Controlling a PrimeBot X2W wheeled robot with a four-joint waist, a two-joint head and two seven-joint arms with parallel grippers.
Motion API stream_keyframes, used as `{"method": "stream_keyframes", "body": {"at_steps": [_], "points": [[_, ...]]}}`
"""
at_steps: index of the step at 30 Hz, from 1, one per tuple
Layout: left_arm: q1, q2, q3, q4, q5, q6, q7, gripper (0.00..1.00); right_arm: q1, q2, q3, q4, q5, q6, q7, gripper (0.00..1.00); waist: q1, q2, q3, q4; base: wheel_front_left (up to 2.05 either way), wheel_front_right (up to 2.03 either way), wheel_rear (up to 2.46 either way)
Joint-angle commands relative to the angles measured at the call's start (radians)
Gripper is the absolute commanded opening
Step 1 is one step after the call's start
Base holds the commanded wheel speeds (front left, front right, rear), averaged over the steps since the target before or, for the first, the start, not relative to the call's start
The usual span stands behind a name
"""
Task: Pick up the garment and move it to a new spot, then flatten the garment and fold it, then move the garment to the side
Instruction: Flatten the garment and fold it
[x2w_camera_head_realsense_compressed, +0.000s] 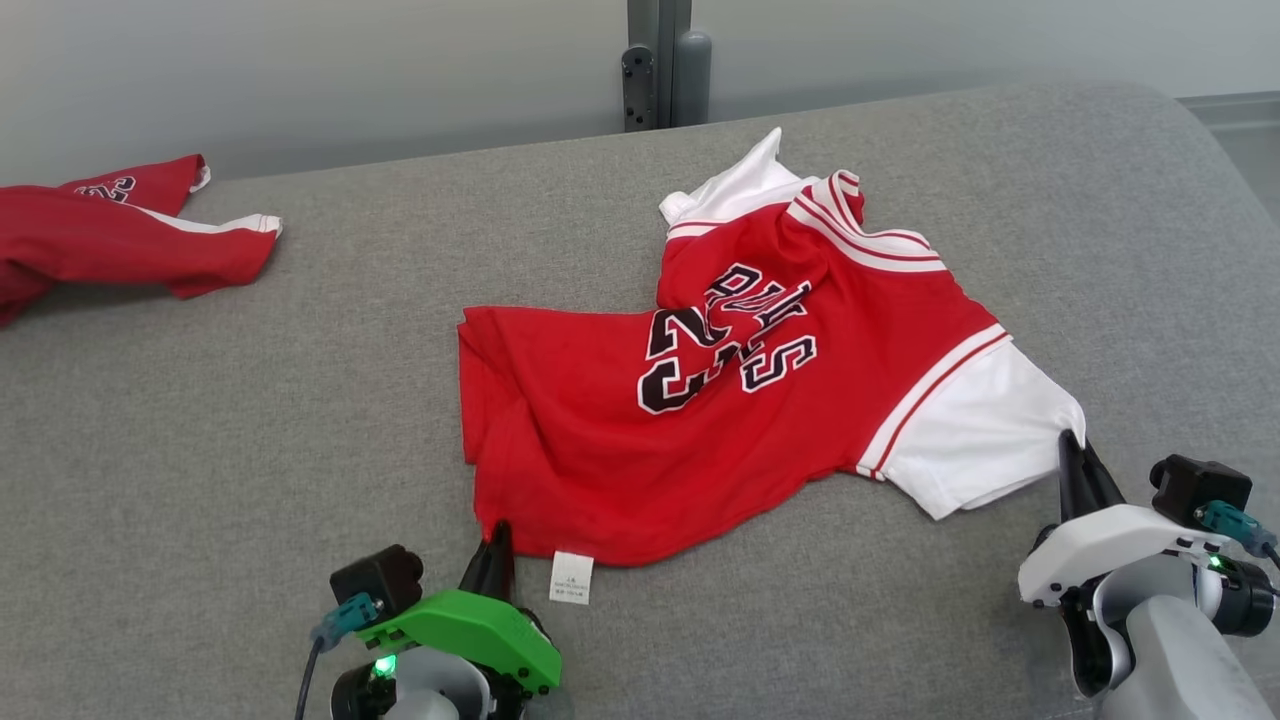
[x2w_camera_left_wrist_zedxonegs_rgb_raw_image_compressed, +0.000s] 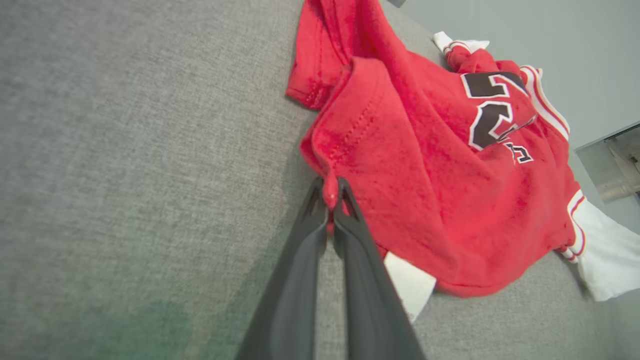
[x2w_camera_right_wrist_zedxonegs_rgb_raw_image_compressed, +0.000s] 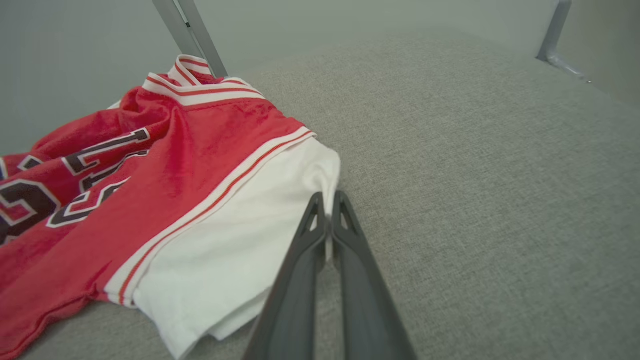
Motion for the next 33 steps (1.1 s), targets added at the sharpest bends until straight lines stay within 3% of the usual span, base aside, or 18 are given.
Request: {"method": "stream_keyframes", "body": {"at_steps": [1,8,15,25,33], "points": [[-0.005,0.01,0.009,-0.016,-0.003,-0.007,-0.012,0.0,0.008,-0.003,0.01,-0.022,0.019,-0.001,-0.006,0.0,0.0,-0.0001,-0.006,0.002,0.0,0.0,0.0],[0.039,0.038,0.061,-0.18,0.008,-0.013,-0.04,0.0,0.048,-0.03,0.069,-0.203,0.137,-0.001,-0.001,0.0,0.0,-0.0001,-0.039,0.008,0.0,0.0,0.0],[0.088,0.083,0.107,-0.467,0.034,0.017,-0.043,0.0,0.117,-0.063,0.093,-0.486,0.25,-0.001,0.06,0.0,0.0,-0.0001,-0.076,-0.001,0.0,0.0,0.0],[0.093,0.185,0.156,-0.894,0.101,0.098,0.0,0.0,0.2,-0.043,0.063,-0.897,0.383,0.0,0.171,0.0,0.0,-0.0001,-0.116,-0.035,0.0,0.0,0.0],[0.058,0.259,0.184,-1.155,0.172,0.165,0.073,0.0,0.229,-0.023,0.012,-1.166,0.442,0.0,0.245,0.0,0.0,-0.0001,-0.111,-0.057,0.0,0.0,0.0]]}}
